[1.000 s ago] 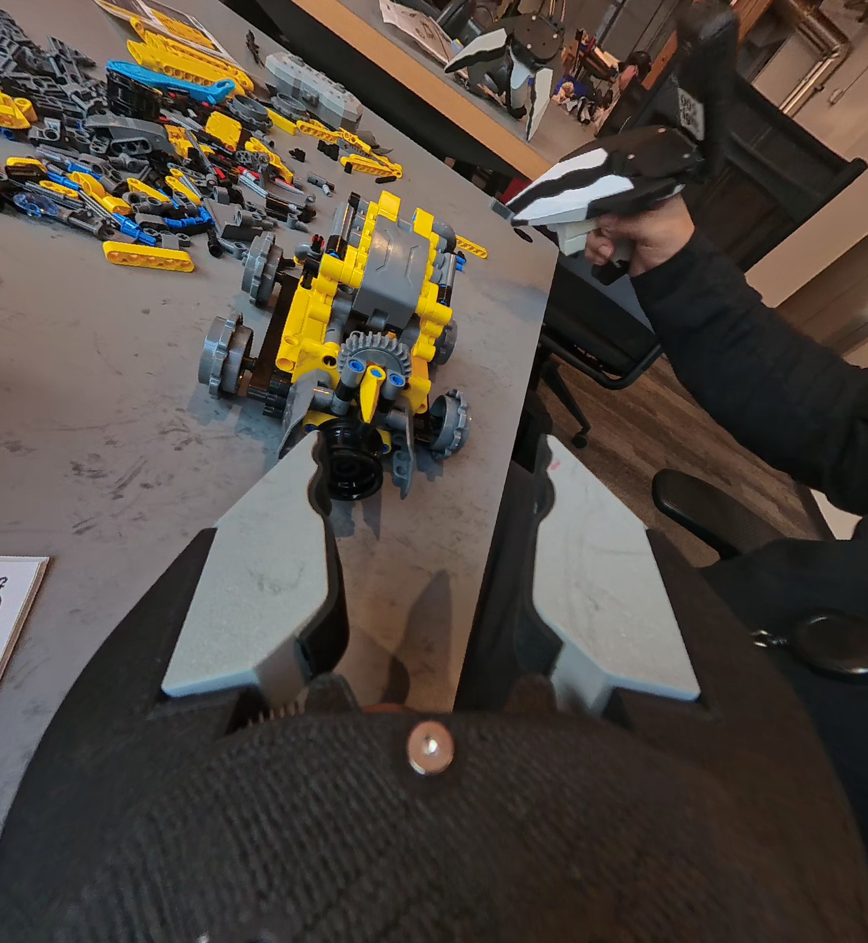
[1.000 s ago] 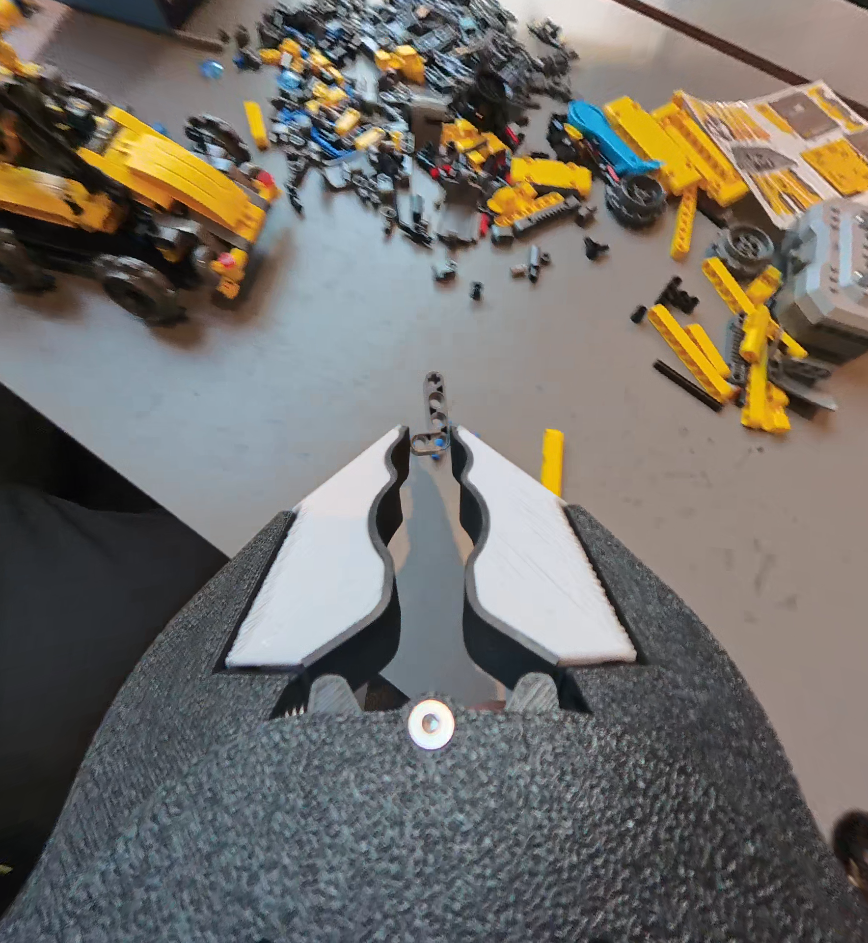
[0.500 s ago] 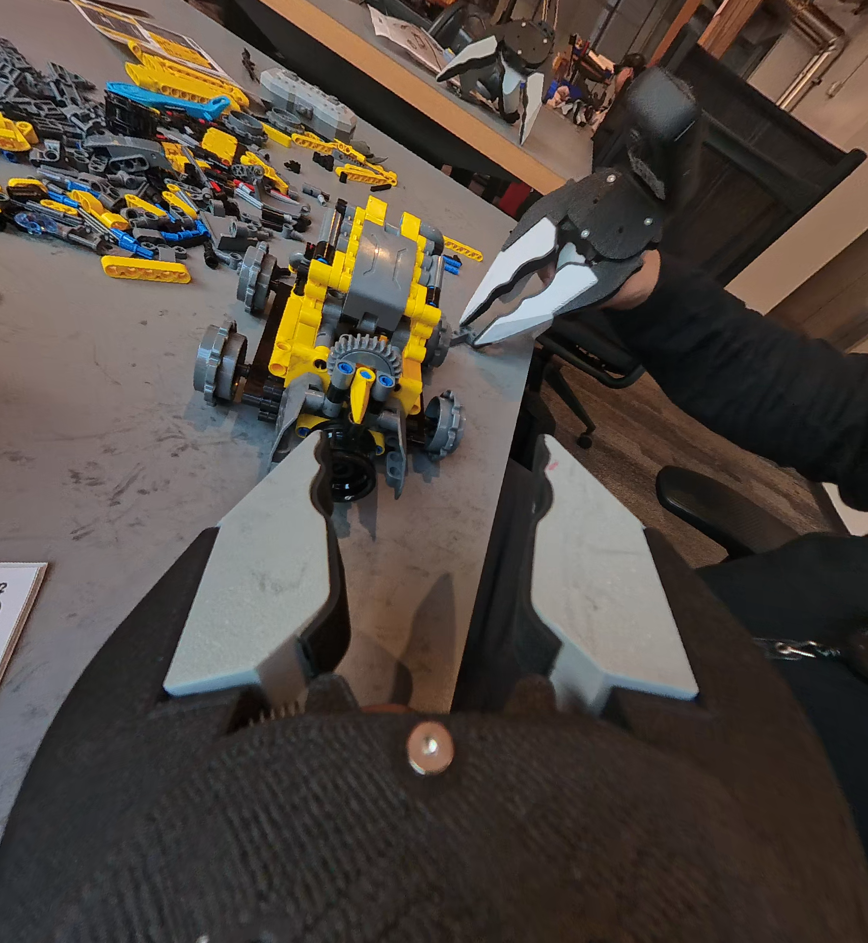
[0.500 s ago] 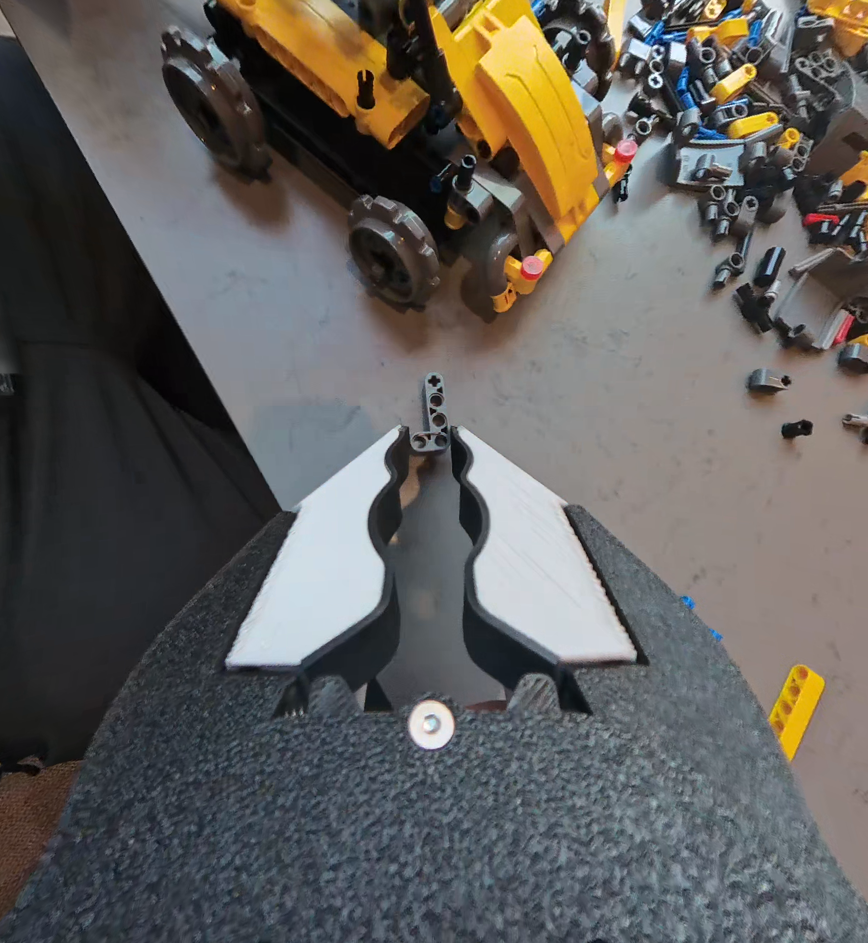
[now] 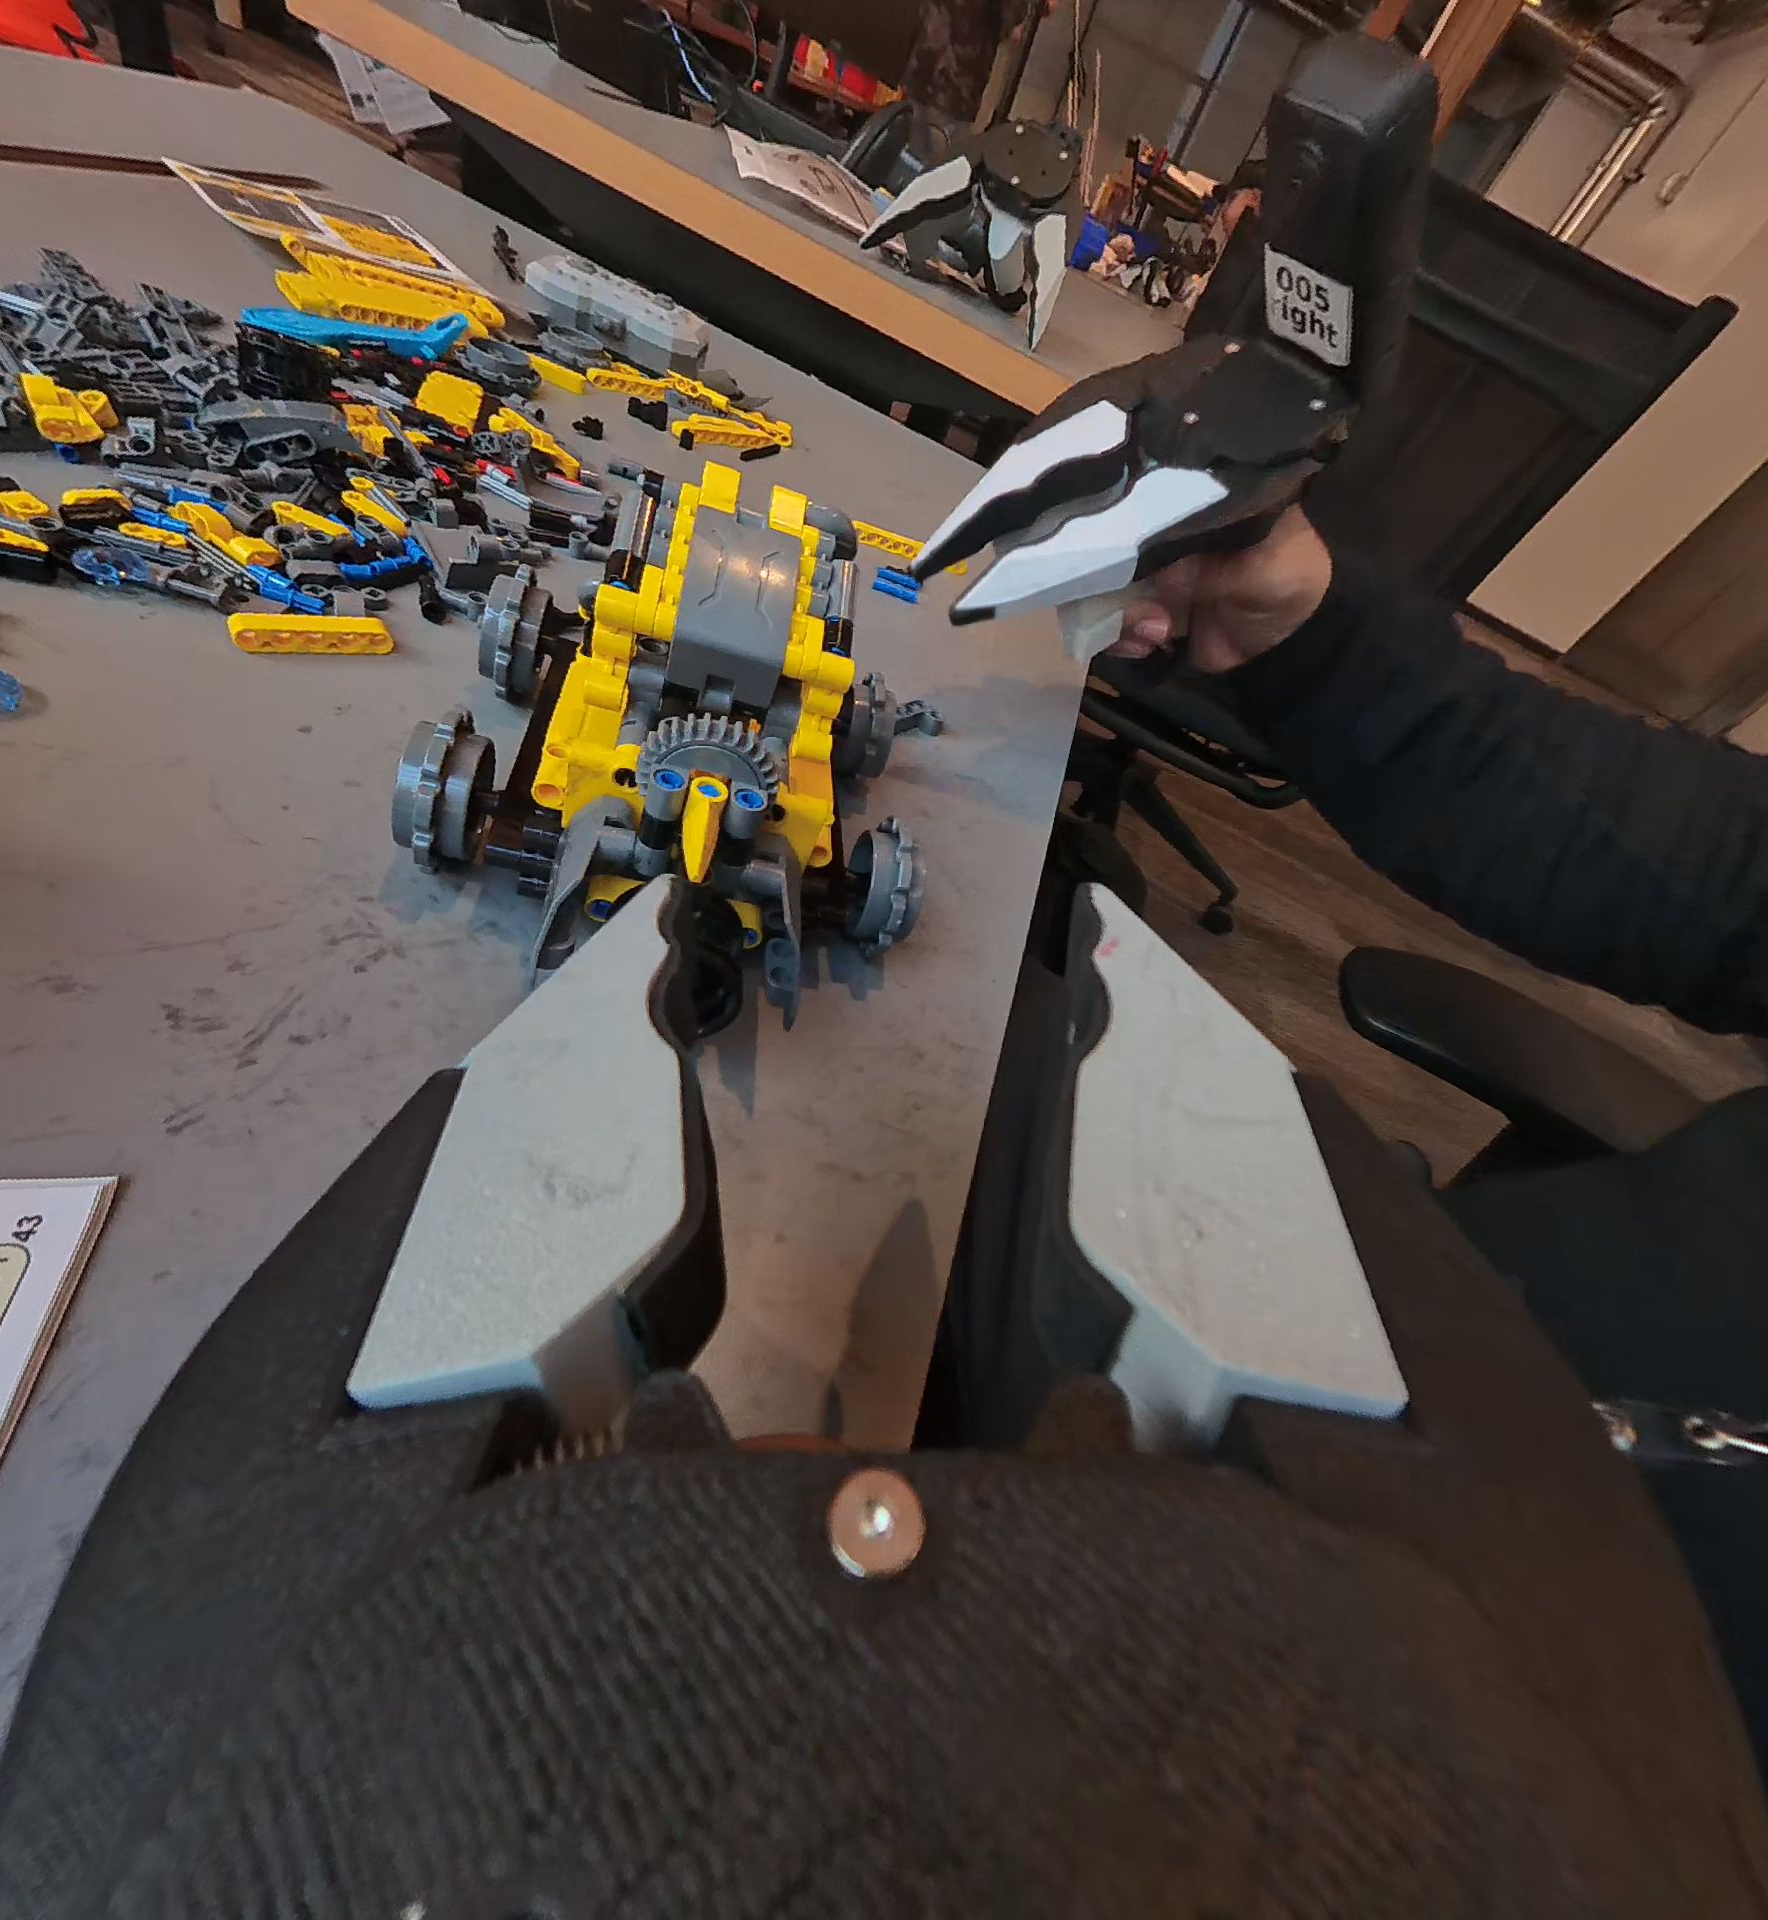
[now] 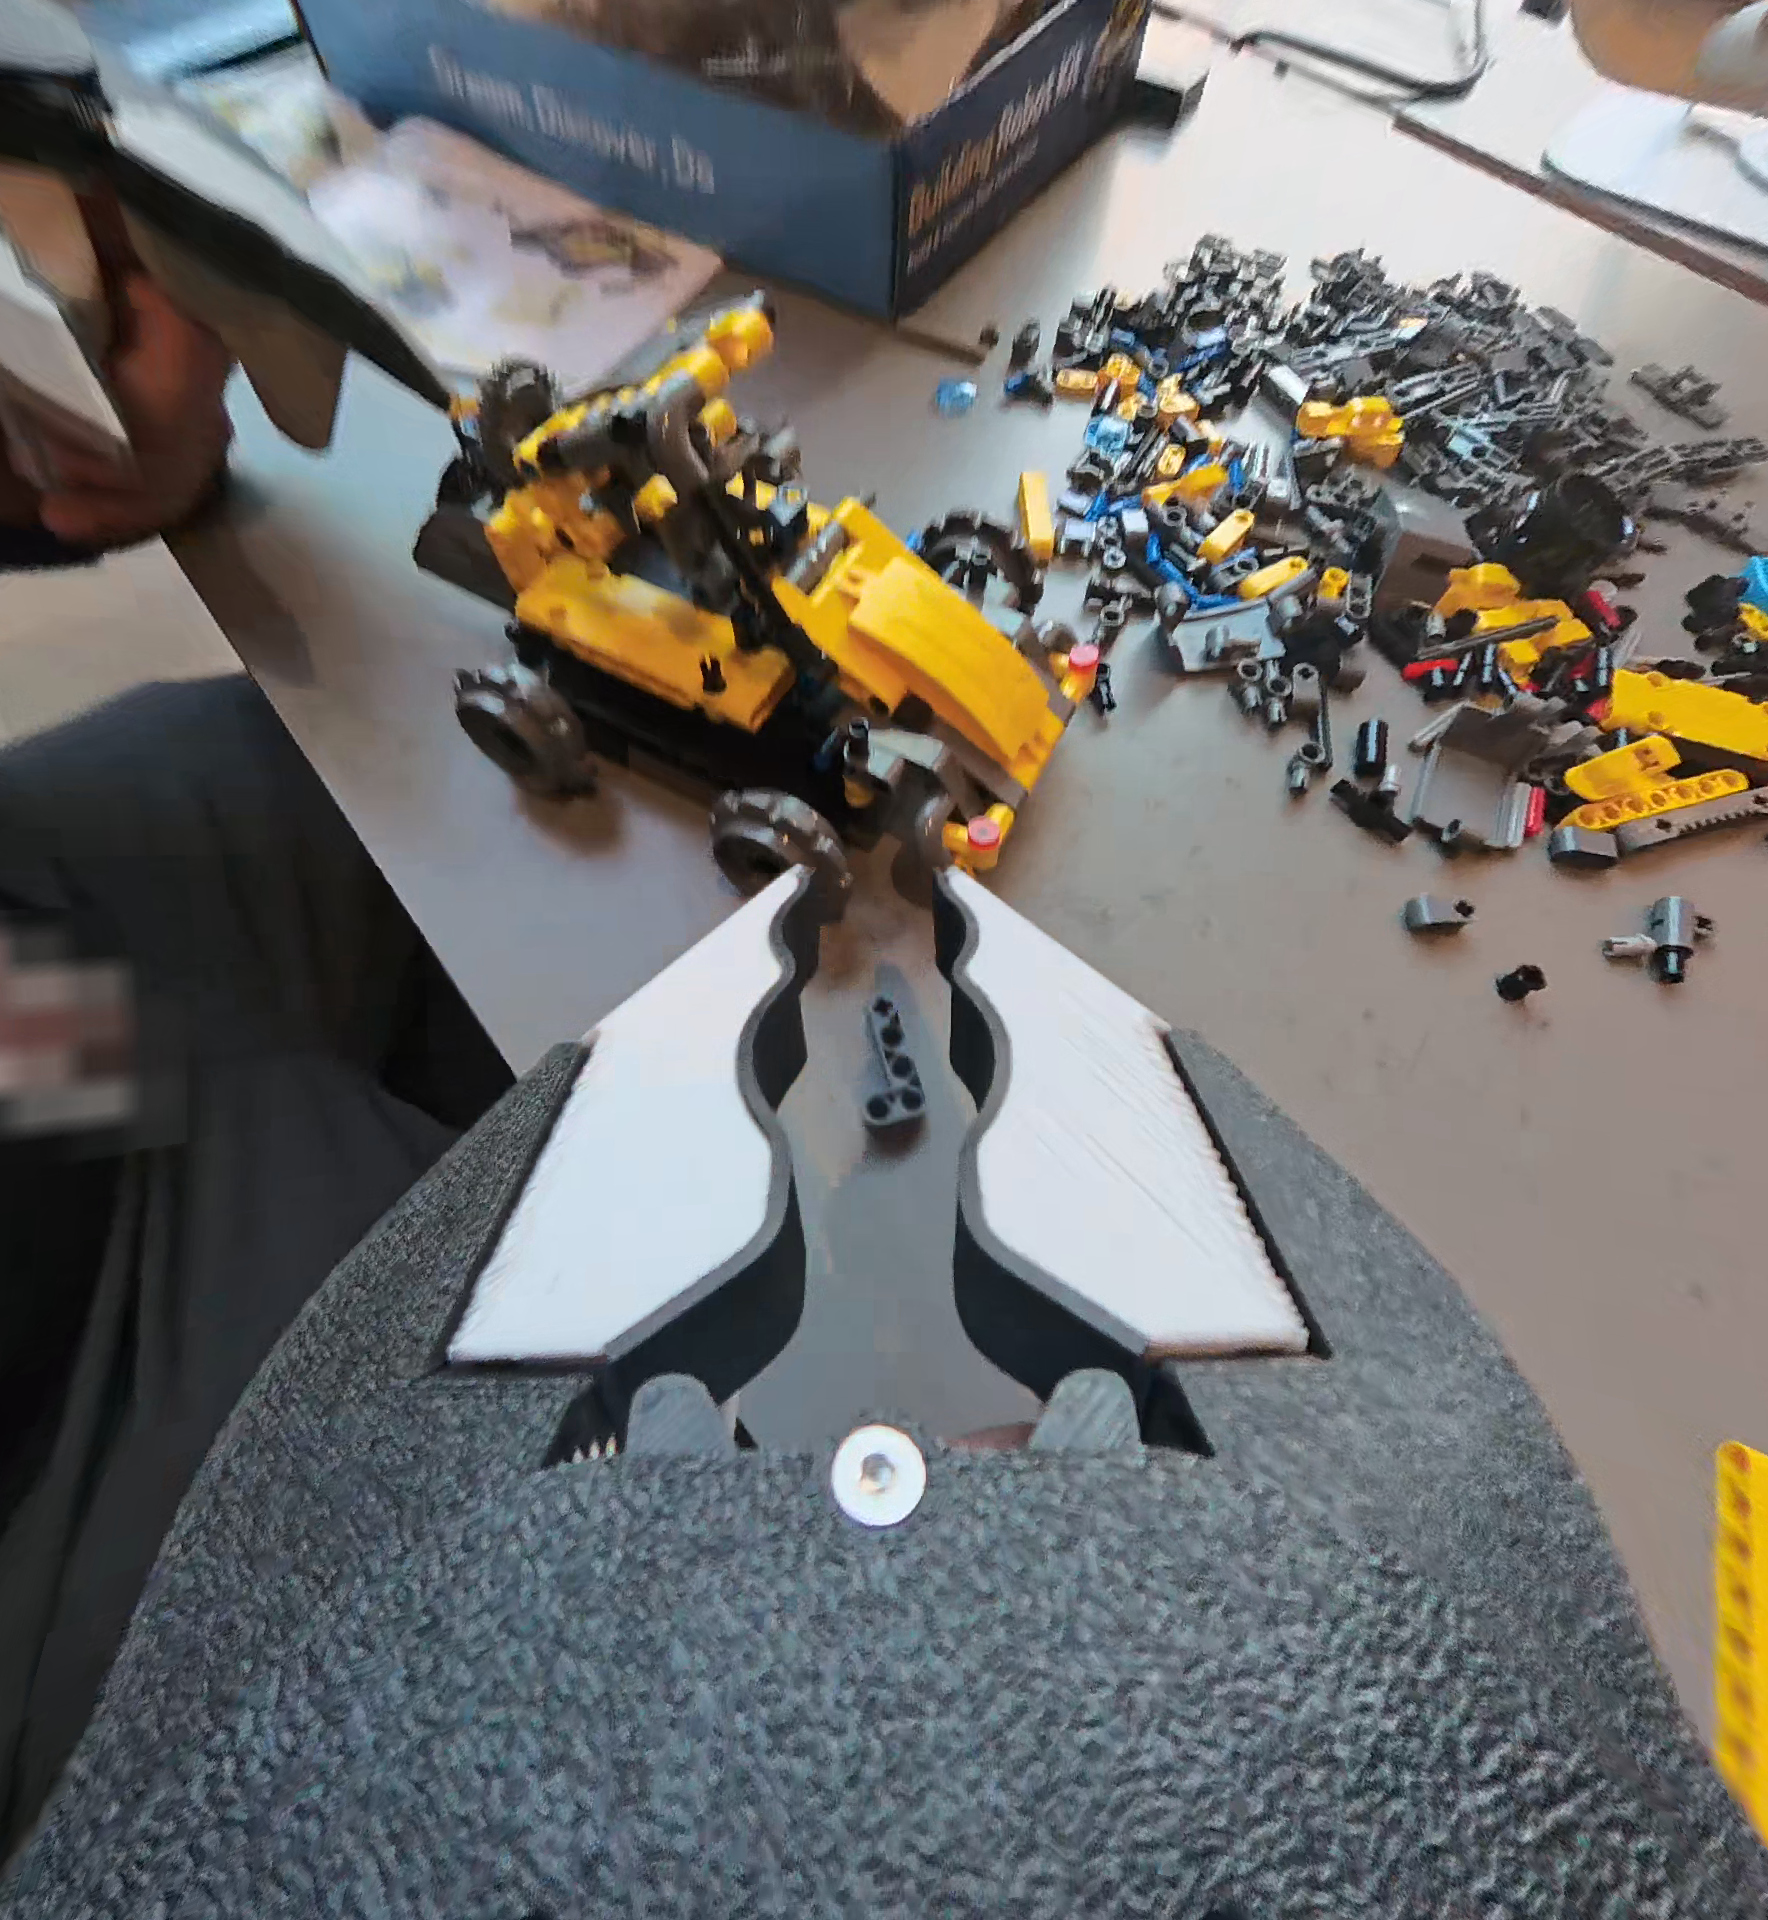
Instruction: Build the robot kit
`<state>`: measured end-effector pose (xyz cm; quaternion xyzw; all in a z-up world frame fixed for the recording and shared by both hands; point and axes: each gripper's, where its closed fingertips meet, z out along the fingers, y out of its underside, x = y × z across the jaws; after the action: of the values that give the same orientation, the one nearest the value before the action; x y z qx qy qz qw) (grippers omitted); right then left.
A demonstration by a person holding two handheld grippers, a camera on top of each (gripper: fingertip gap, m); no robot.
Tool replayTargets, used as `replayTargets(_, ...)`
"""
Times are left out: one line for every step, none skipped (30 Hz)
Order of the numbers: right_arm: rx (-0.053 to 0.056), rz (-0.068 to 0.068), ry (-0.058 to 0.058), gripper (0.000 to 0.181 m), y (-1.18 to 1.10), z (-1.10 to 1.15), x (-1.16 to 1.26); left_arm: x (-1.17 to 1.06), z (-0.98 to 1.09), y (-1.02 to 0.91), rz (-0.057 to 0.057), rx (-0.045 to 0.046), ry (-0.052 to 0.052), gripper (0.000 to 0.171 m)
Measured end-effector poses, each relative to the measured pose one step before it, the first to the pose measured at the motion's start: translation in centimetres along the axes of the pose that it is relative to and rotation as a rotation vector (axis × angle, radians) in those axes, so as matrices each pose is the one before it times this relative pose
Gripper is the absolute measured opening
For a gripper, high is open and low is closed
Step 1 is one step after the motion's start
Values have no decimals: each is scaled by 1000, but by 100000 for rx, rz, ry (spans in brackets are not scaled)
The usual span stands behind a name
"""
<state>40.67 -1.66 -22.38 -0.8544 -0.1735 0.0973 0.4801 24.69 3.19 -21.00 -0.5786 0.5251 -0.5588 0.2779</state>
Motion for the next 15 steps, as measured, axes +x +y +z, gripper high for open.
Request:
replayTargets(2499, 2903, -60, 21, -326, 240, -4, -20, 20, 39, -279, -234, 39, 70)
replayTargets(1075, 2326, 206, 21, -146, 334, 69, -51, 44, 66, -790, -513, 173, 71)
replayTargets(-104, 1358, 476, 21, -44, 370, 106, -75, 25, 35, -799, -318, 1, 72)
replayTargets(-1100, 615, 1447, 20, 42, 397, 226, -30, 5, -4, -400, 65, 67, 73)
replayTargets(-1906, -120, 702, 21, 118, 401, 64, 39, -33, -21, -12, 239, 278, 73)
replayTargets(-1820, -695, -1614, 22, 54, 387, -337, 63, -25, 6, 245, 159, 253, 73)
replayTargets(-1429, -1074, -1627, 22, -22, 367, -413, 76, -17, 36, 579, 29, 32, 73)
replayTargets(-1407, -1558, -1058, 22, -2, 363, -363, 71, 8, 63, 940, -126, -285, 73)
replayTargets(-1083, -1550, -2502, 22, -38, 378, -596, 153, 27, 108, 1451, -396, 31, 73)
replayTargets(-946, -911, -3285, 24, -56, 423, -682, 227, 84, 178, 1777, -851, 318, 75)
replayTargets(-1602, -659, -2064, 29, 23, 472, -428, 178, 135, 251, 1644, -1374, -49, 76)
replayTargets(-1961, -1187, 304, 34, 67, 458, -55, 162, 146, 254, 1657, -1497, -136, 76)
replayTargets(-664, -2171, 1729, 32, -105, 314, 137, 98, 129, 202, 1531, -1276, -452, 75)
replayTargets(-185, -1581, 1588, 32, -212, 254, 124, -12, 128, 163, 789, -1046, -748, 74)
replayTargets(-483, -533, -74, 33, -204, 257, -106, -94, 97, 116, -133, -887, -717, 73)
